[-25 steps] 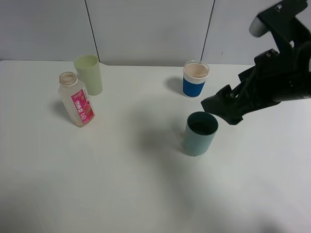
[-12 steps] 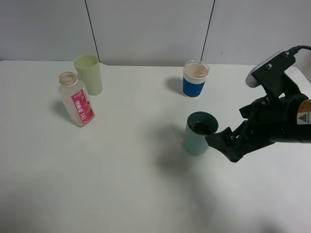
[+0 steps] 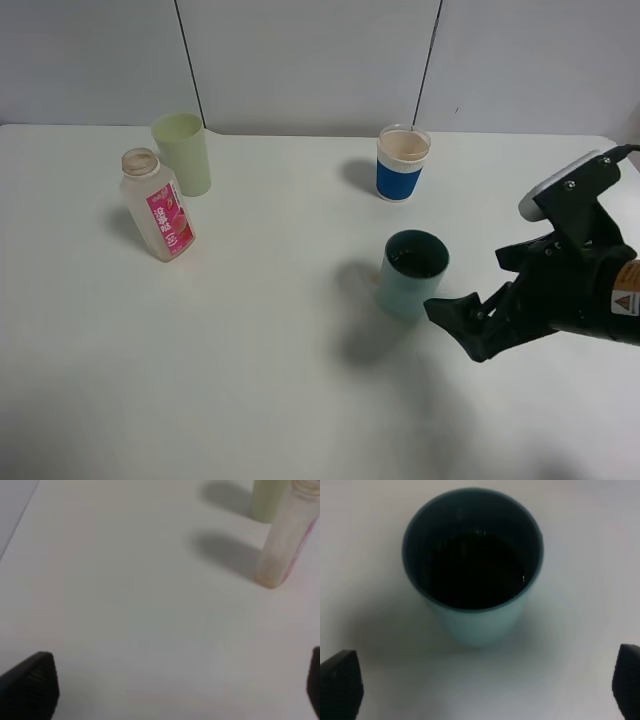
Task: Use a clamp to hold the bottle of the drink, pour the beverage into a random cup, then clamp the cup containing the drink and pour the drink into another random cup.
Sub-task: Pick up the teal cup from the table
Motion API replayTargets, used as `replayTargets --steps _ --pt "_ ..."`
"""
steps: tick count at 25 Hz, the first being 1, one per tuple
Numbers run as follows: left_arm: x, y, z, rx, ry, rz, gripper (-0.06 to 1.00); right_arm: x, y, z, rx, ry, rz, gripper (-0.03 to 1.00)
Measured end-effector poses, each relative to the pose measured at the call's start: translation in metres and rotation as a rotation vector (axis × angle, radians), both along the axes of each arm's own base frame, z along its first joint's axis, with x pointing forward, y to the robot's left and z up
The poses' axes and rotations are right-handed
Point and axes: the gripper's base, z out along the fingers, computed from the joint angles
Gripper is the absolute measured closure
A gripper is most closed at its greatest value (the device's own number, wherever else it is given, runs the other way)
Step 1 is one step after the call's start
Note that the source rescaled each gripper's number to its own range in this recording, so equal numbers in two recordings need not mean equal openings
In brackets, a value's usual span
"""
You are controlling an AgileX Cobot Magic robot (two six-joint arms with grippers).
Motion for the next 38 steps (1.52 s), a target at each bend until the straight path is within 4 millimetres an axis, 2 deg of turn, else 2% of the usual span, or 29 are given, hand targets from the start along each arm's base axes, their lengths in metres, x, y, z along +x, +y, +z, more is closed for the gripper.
replayTargets --steps 9,16,22,29,38 --pt "0.000 0.000 0.000 0.000 0.000 0.000 -0.06 -0.004 -0.003 -0.010 -0.017 -0.007 0.015 -0.03" --pt "0.000 0.000 0.000 0.000 0.000 0.000 -0.06 0.004 0.002 -0.039 -0.089 0.104 0.015 -0.03" --pt "0.000 0.000 0.000 0.000 0.000 0.000 -0.06 0.017 0.011 -0.052 -0.057 0.045 0.012 -0.03" --pt "0.000 0.000 0.000 0.000 0.000 0.000 -0.06 0.024 0.014 -0.075 -0.067 0.034 0.018 -0.03" --pt "0.000 0.000 0.000 0.000 0.000 0.000 -0.06 0.037 0.018 -0.088 -0.101 -0.142 0.062 -0.03"
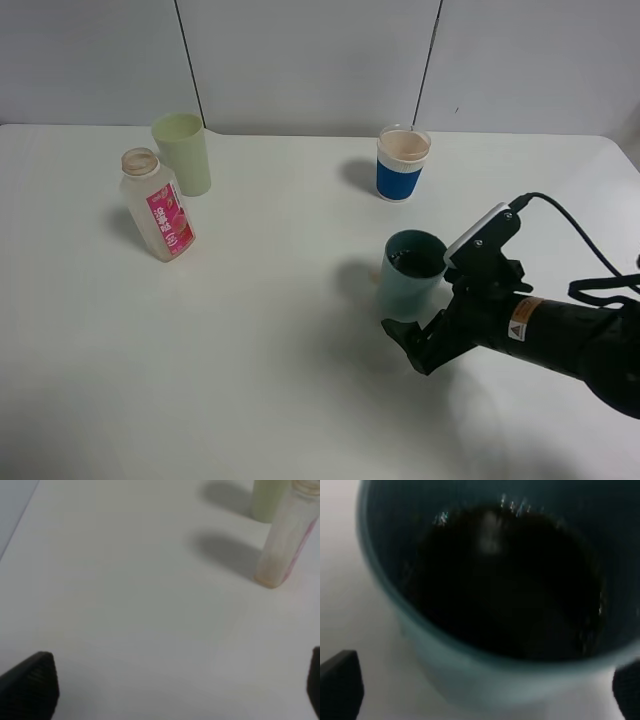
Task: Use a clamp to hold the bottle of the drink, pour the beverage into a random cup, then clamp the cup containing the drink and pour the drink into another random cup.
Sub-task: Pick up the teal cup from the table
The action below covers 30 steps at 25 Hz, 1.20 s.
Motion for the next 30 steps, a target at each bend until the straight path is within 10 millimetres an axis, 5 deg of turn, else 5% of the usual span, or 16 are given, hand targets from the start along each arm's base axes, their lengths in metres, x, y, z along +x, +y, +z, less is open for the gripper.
replayTargets --steps 9,22,24,27,28,30 --pt "0.0000 0.0000 0.0000 0.000 0.000 0.000 -0.06 0.0085 0.0044 0.0019 0.056 -0.180 0.019 -0.03" --pt "0.0000 0.0000 0.0000 0.000 0.000 0.000 -0.06 0.0078 0.0039 -0.0058 0.042 -0.161 0.020 -0.03" --pt "0.0000 0.0000 0.0000 0.000 0.000 0.000 -0.06 0.0078 0.0039 -0.0057 0.042 -0.162 0.020 0.17" --pt "0.0000 0.0000 0.0000 0.000 0.000 0.000 -0.06 0.0076 0.0043 -0.0057 0.043 -0.162 0.025 0.87" --pt "0.0000 0.0000 0.0000 0.000 0.000 0.000 -0.06 0.0073 0.0047 -0.0057 0.044 -0.161 0.032 0.97" --pt "0.0000 0.0000 0.0000 0.000 0.000 0.000 -0.06 0.0071 0.0051 -0.0057 0.045 -0.161 0.036 0.97"
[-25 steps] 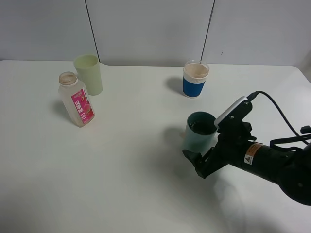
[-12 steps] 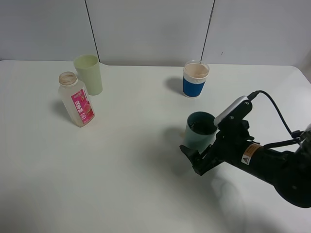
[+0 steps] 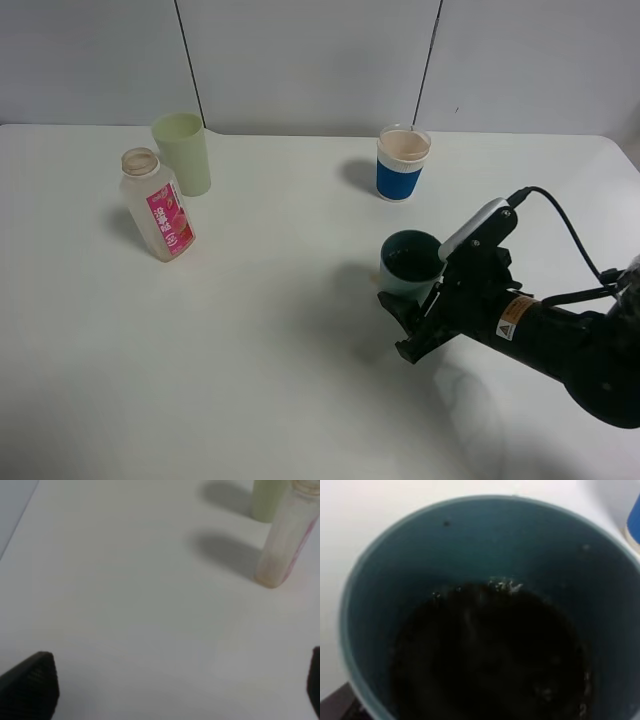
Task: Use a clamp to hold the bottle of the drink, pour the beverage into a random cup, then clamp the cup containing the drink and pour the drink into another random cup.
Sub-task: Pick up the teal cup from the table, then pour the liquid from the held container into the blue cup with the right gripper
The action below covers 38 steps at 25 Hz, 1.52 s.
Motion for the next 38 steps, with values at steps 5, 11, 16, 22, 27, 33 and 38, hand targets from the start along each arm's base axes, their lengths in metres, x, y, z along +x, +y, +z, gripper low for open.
replayTargets --steps 5,11,16,22,27,33,38 --pt "0.000 0.000 0.000 0.000 0.000 0.000 -0.06 0.000 0.000 0.000 0.001 0.001 0.002 0.97" --pt "0.000 0.000 0.000 0.000 0.000 0.000 -0.06 0.000 0.000 0.000 0.003 0.002 0.000 0.97" --pt "0.000 0.000 0.000 0.000 0.000 0.000 -0.06 -0.003 -0.002 -0.001 0.055 0.045 -0.037 0.97" --pt "0.000 0.000 0.000 0.000 0.000 0.000 -0.06 -0.011 -0.011 0.000 0.105 0.083 -0.106 0.97" --pt "0.000 0.000 0.000 0.000 0.000 0.000 -0.06 -0.022 -0.022 0.009 0.157 0.122 -0.191 0.97" --pt "0.000 0.000 0.000 0.000 0.000 0.000 -0.06 -0.026 -0.033 0.032 0.240 0.042 -0.272 0.97" --pt "0.000 0.000 0.000 0.000 0.000 0.000 -0.06 -0.028 -0.047 0.049 0.299 -0.046 -0.388 0.97"
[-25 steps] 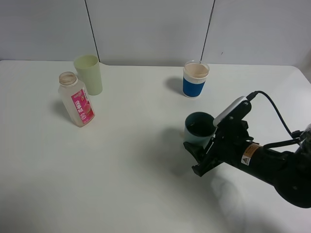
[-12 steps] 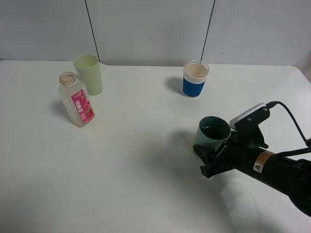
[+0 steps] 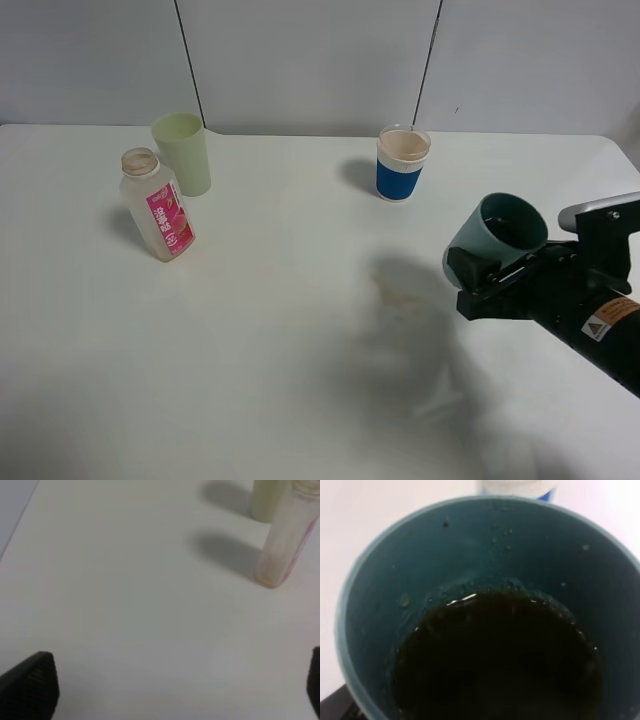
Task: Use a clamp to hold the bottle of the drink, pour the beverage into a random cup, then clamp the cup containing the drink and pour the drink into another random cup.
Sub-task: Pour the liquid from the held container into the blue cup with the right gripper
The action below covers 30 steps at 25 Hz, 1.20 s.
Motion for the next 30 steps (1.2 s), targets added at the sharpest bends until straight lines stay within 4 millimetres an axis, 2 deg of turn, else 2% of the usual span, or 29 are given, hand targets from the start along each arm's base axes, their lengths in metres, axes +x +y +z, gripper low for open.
replayTargets --steps 10,16,22,27,30 --pt "0.000 0.000 0.000 0.000 0.000 0.000 -0.06 0.001 -0.010 -0.004 0.003 0.058 -0.092 0.97" --pt "0.000 0.000 0.000 0.000 0.000 0.000 -0.06 0.028 0.007 -0.002 0.013 0.129 -0.034 0.97" --pt "0.000 0.000 0.000 0.000 0.000 0.000 -0.06 0.058 0.017 0.011 0.029 0.129 0.011 0.97" --pt "0.000 0.000 0.000 0.000 0.000 0.000 -0.06 0.075 0.016 0.020 0.046 0.113 0.033 0.97" --pt "0.000 0.000 0.000 0.000 0.000 0.000 -0.06 0.088 0.007 0.026 0.069 0.114 0.031 0.97"
